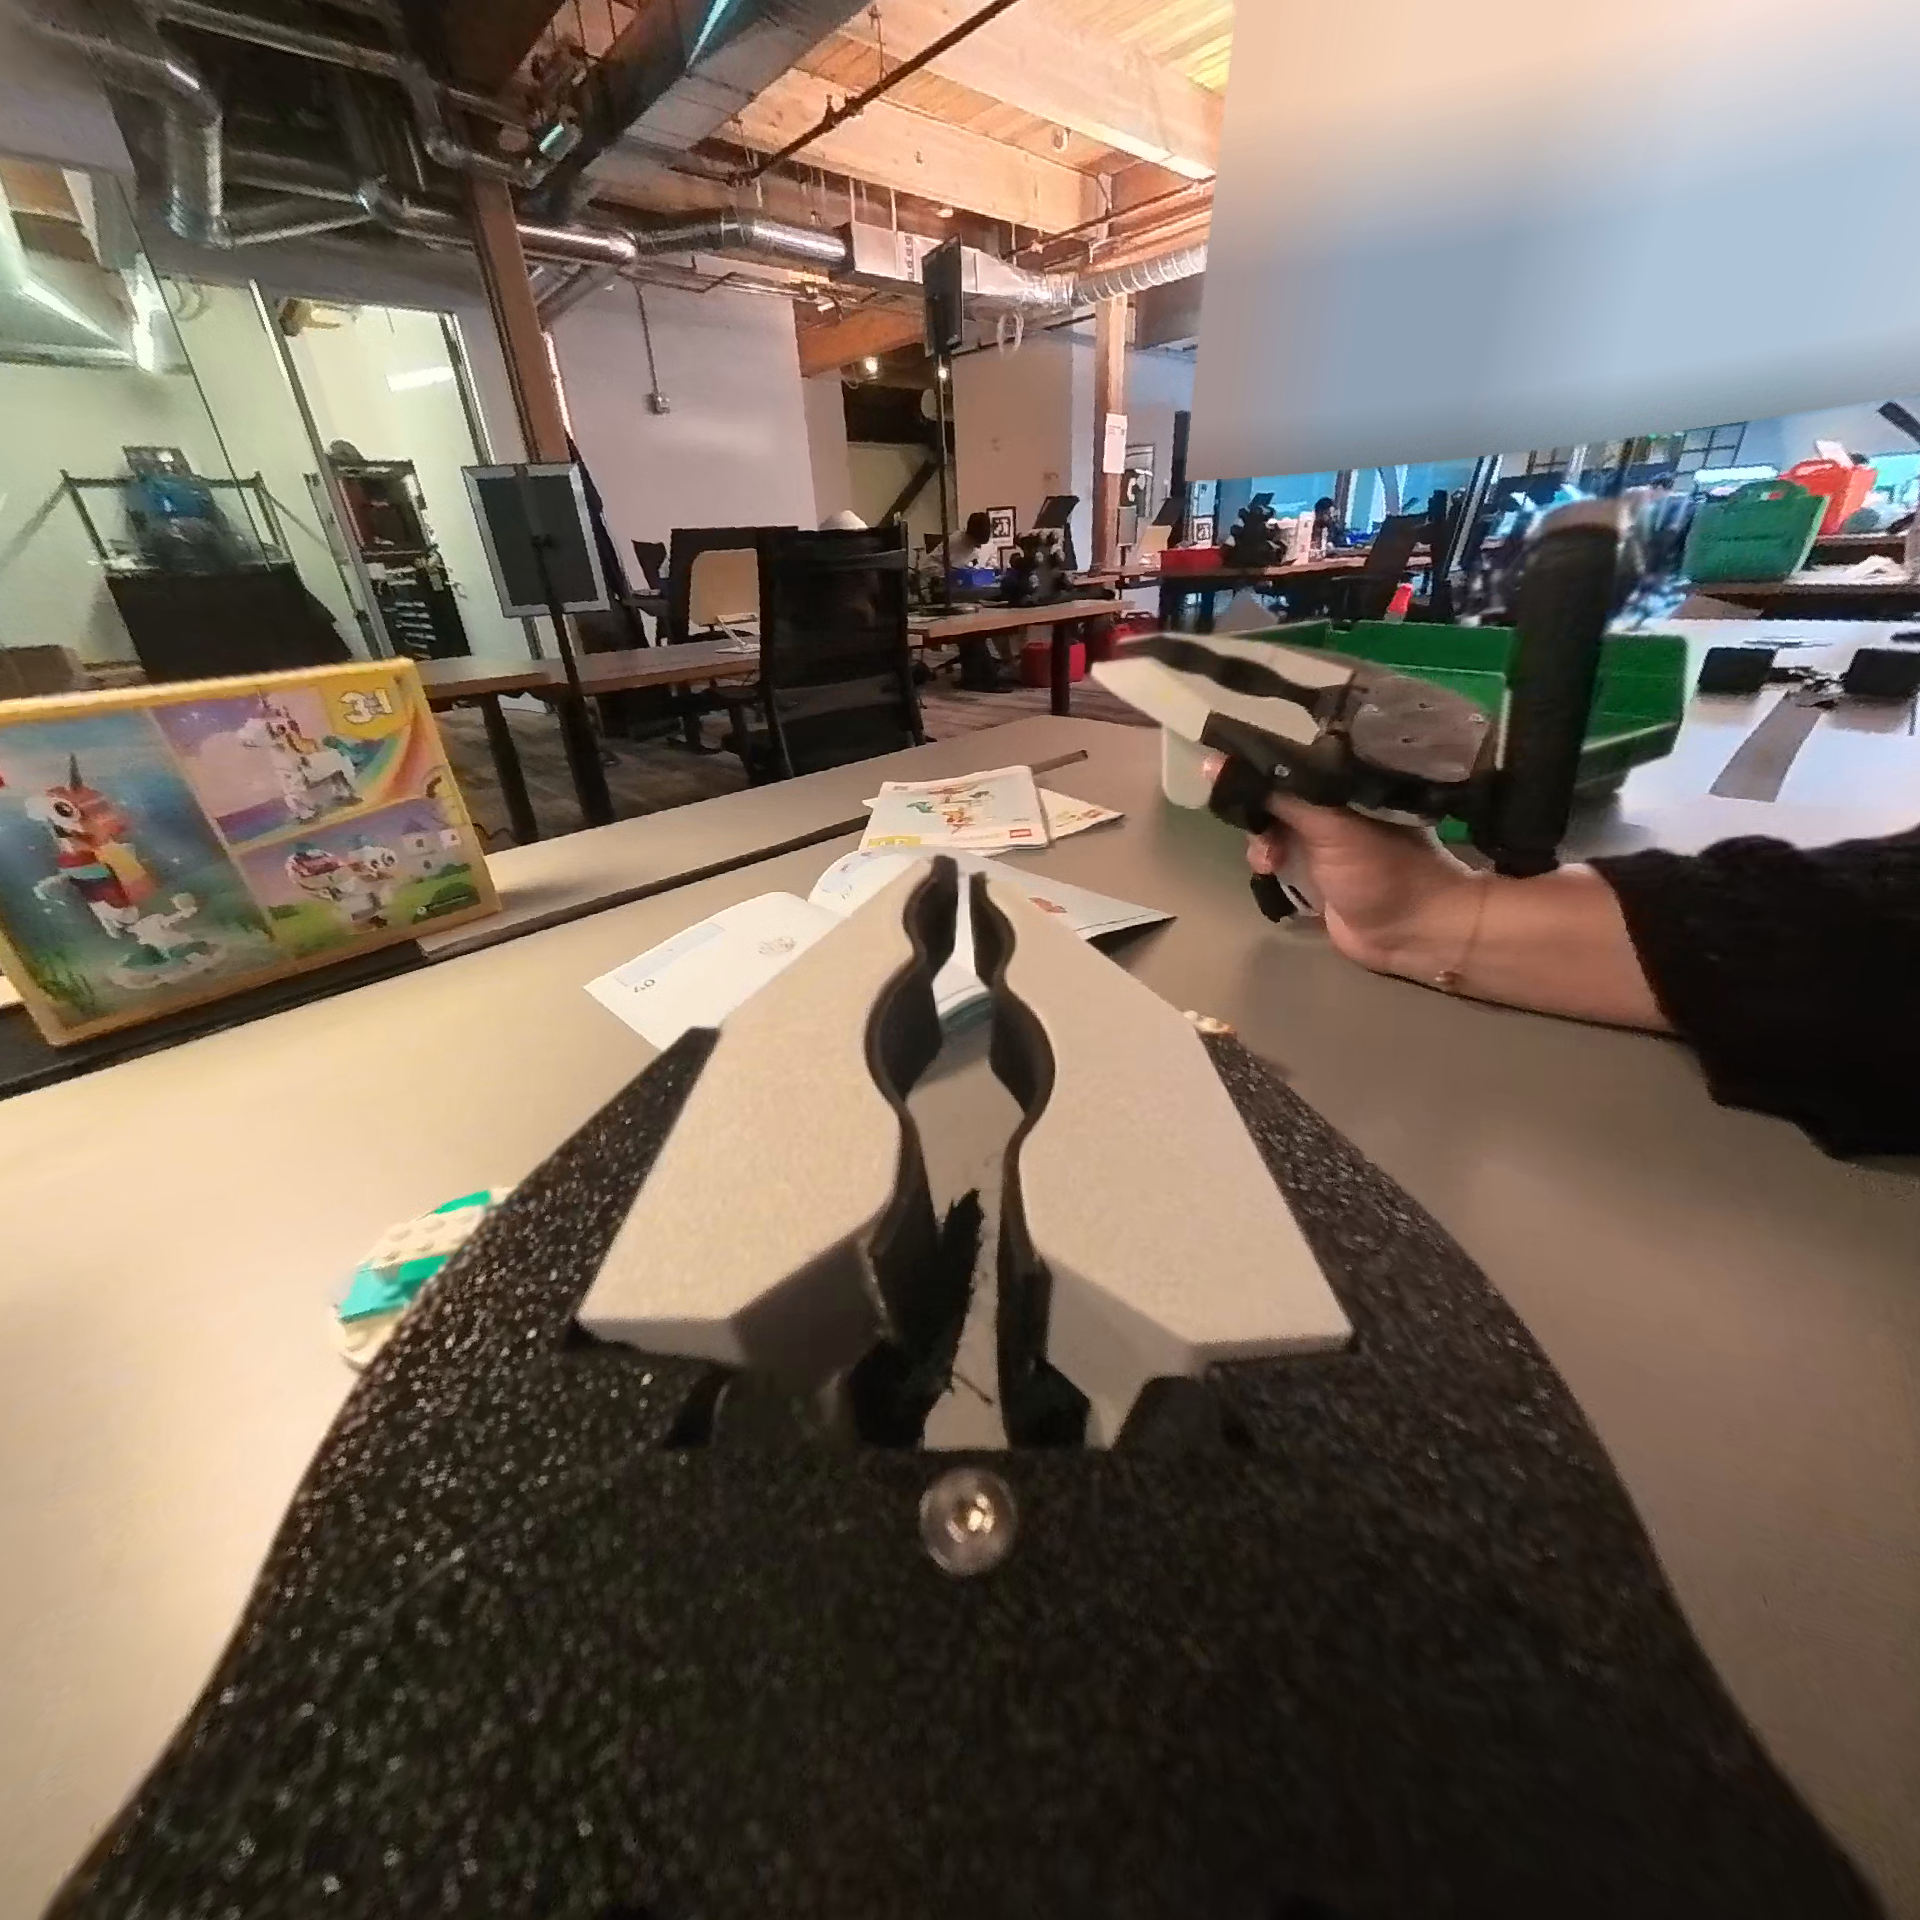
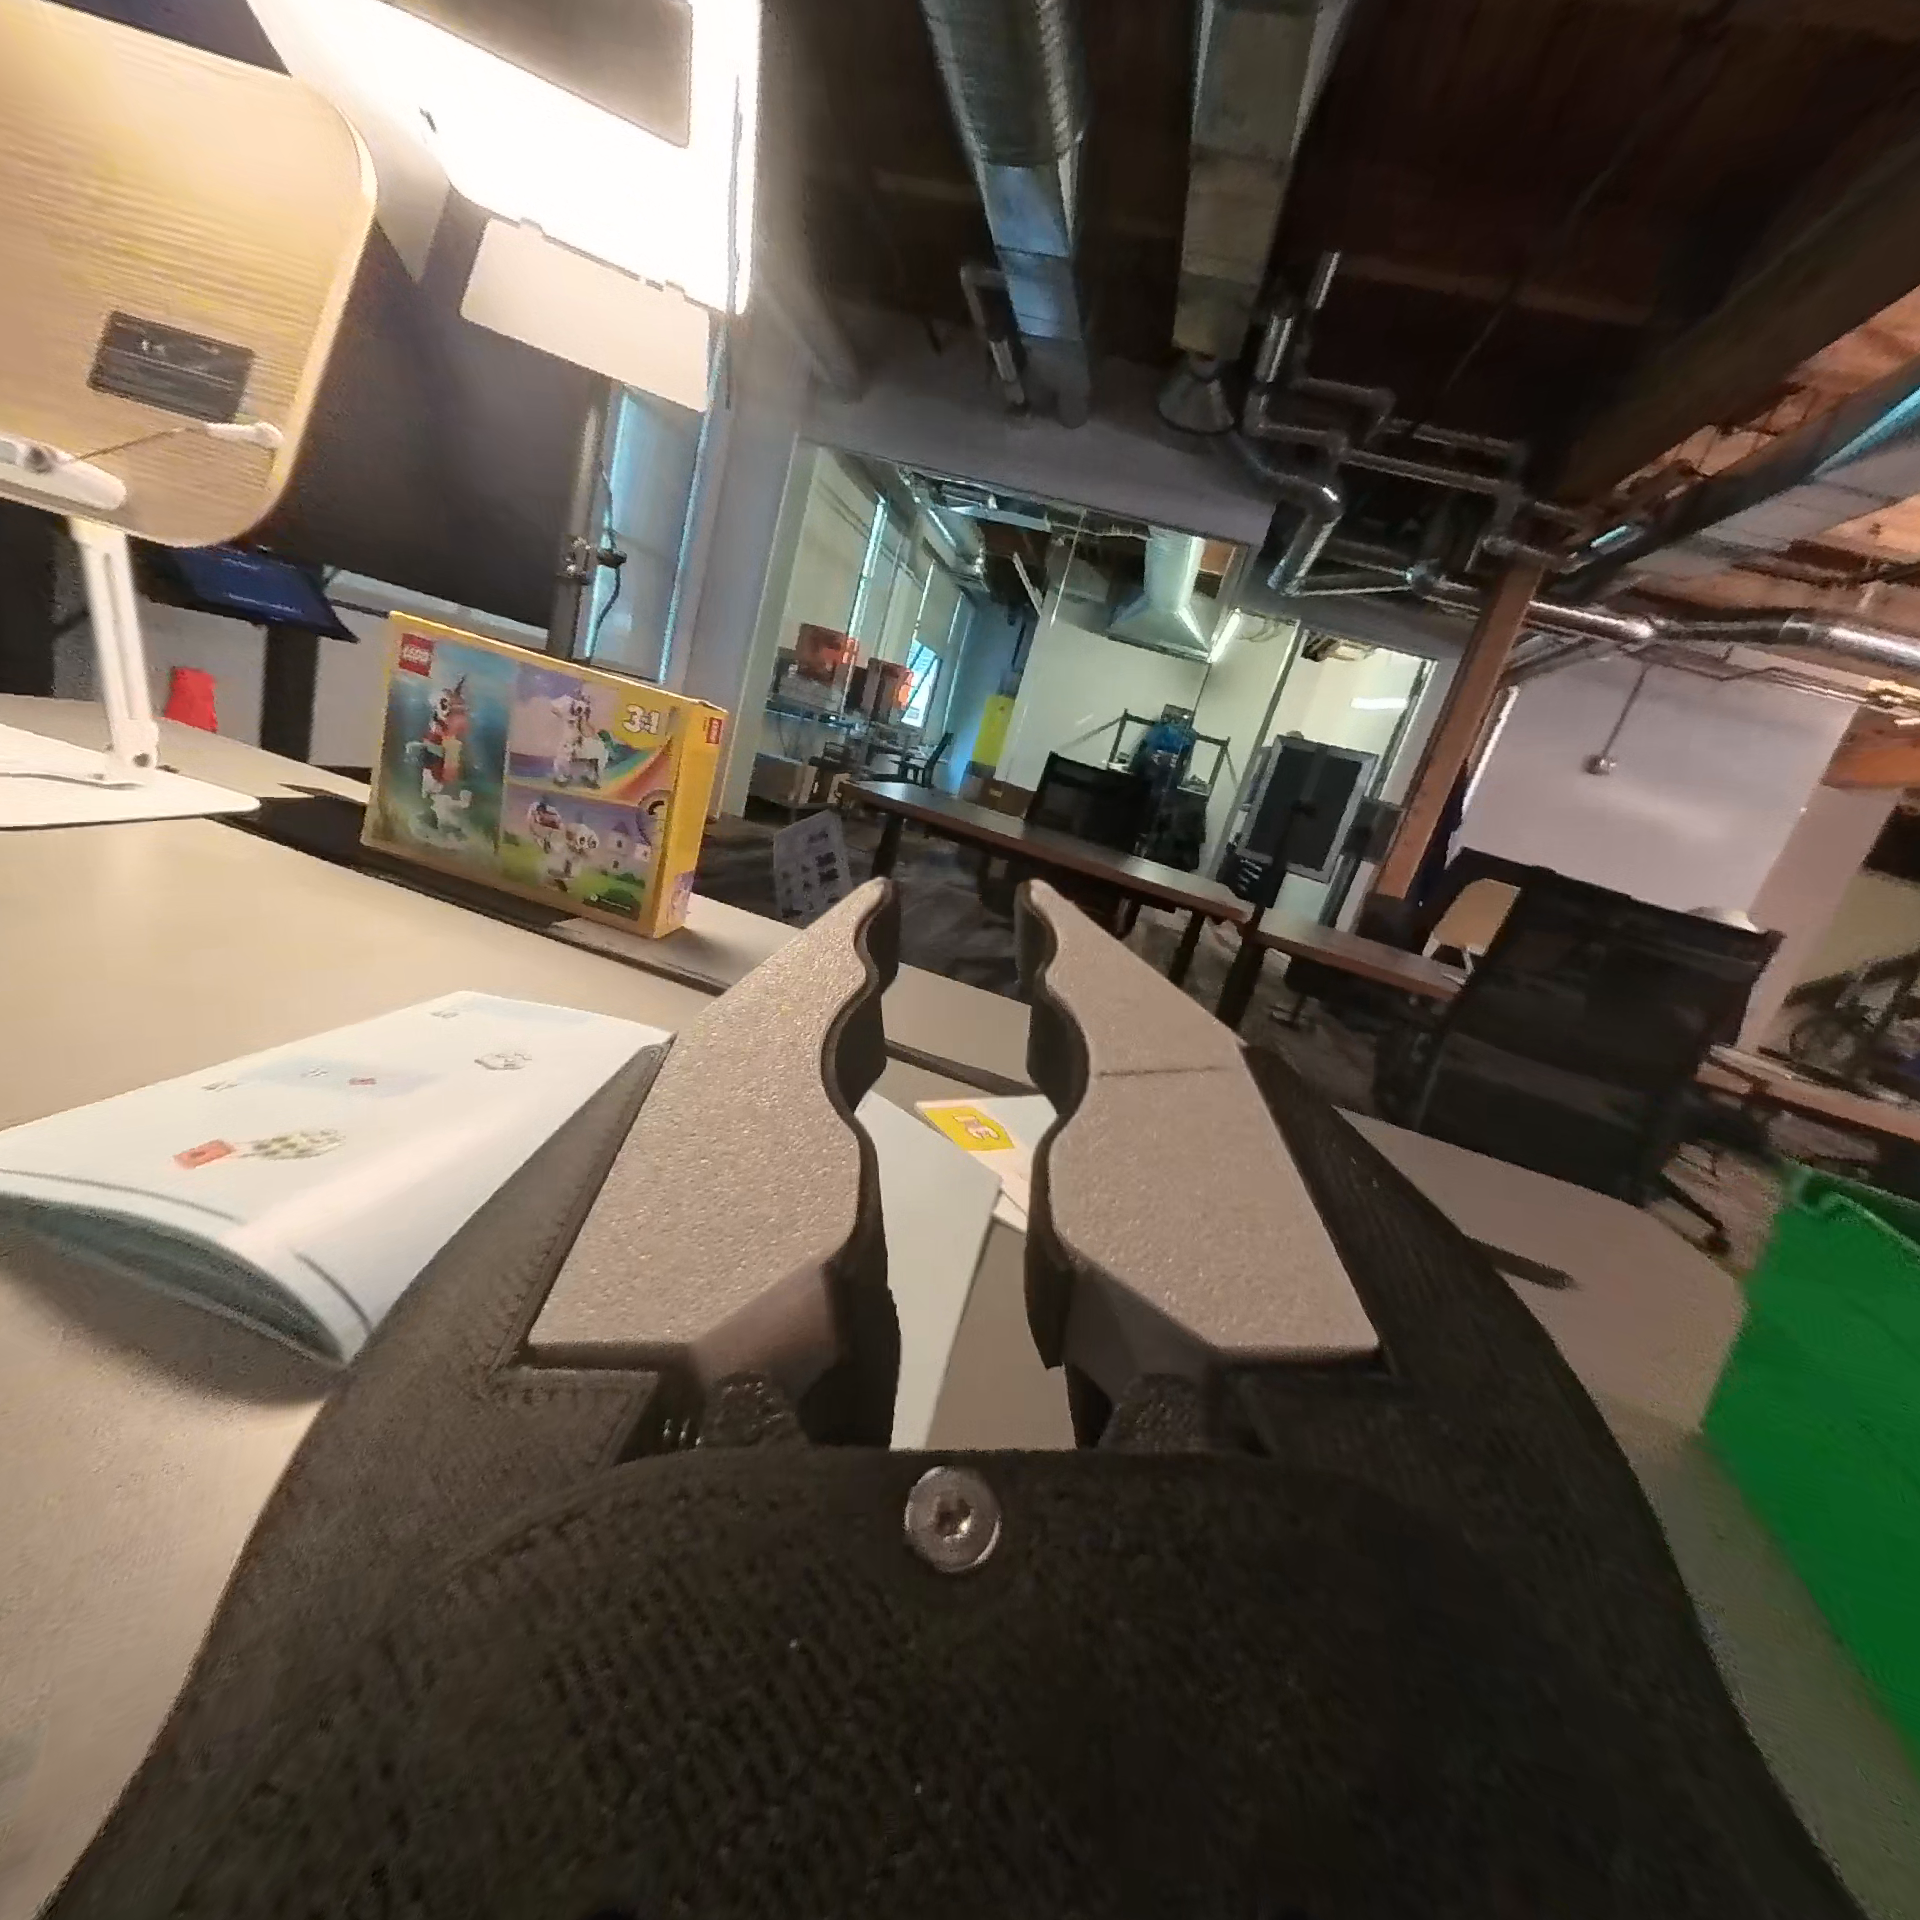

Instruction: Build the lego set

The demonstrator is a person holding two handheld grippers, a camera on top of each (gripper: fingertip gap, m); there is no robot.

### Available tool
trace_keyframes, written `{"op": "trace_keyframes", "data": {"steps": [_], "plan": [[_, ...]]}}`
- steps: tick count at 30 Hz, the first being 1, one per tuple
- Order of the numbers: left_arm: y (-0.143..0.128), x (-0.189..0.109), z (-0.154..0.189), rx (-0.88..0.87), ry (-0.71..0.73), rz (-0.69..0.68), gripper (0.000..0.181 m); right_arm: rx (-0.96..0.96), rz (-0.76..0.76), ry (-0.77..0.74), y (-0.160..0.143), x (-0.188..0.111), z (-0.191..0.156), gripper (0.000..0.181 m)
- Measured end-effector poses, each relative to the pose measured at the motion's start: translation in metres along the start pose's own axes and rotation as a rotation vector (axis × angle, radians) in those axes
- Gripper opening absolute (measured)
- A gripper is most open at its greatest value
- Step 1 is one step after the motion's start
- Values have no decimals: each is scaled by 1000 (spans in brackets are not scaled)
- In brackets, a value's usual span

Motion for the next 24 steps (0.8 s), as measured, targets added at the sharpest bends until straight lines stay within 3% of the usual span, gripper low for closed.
{"op": "trace_keyframes", "data": {"steps": [5,7,11,15,17,19,21,24], "plan": [[26,-17,8,4,-76,-32,3,-55,3,6,0,-3,-4,17],[41,-37,2,-16,-25,-68,11,-87,5,3,1,-7,-4,17],[82,-107,-39,33,208,-78,25,-113,-2,-15,1,-9,-2,17],[104,-199,-115,83,531,-332,30,-102,-41,-64,-5,-4,6,16],[92,-224,-141,14,551,-515,30,-97,-58,-93,-8,-2,11,15],[60,-236,-155,-99,472,-745,30,-99,-70,-121,-10,-2,15,15],[25,-242,-158,-250,389,-929,32,-107,-78,-141,-11,-2,17,15],[-14,-244,-148,-437,252,-1097,26,-121,-84,-160,-11,-2,19,14]]}}
Point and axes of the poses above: each gripper's, where its closed fingertips meet, x out along the fingers, y out of its top, z = x × y across the jaws, the point moved 4 cm from there along -x, back along the fingers, and after that the axes turned 11 degrees about -y, right-handed, at the moved point
